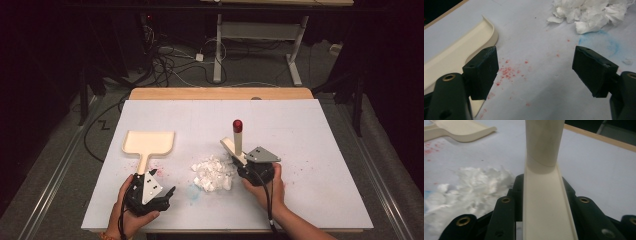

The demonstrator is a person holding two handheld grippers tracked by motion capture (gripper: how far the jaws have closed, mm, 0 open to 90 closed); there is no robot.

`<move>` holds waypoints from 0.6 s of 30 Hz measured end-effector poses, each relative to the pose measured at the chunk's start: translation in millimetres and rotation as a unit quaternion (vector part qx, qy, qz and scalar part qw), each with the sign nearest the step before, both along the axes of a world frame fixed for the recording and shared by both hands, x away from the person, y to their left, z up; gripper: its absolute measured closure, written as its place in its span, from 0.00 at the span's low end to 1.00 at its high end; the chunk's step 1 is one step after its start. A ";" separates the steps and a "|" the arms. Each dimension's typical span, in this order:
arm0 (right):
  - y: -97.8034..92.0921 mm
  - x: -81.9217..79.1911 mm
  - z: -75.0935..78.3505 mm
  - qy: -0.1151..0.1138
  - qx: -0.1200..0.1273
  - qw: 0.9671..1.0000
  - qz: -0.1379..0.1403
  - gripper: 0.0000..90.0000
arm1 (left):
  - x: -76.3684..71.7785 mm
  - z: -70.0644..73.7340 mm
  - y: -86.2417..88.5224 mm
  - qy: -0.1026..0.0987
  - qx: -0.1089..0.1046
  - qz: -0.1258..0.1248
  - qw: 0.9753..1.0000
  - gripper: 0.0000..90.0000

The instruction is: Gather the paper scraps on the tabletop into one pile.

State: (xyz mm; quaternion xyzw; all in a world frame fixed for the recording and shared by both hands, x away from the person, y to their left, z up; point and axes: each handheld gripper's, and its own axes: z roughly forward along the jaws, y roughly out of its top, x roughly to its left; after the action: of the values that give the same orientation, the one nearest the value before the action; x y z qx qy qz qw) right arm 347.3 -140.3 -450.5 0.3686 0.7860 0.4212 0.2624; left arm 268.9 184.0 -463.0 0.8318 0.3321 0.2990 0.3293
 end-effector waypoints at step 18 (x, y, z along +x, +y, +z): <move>-3.6 2.3 27.6 -0.025 0.048 0.998 0.012 0.75 | -0.1 -0.6 0.8 0.004 -0.001 -0.003 1.000 0.23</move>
State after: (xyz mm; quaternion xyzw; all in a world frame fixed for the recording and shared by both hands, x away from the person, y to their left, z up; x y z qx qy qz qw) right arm 349.6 -143.9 -422.9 0.3612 0.7624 0.4704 0.2588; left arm 268.9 184.8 -463.6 0.8336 0.3316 0.2941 0.3295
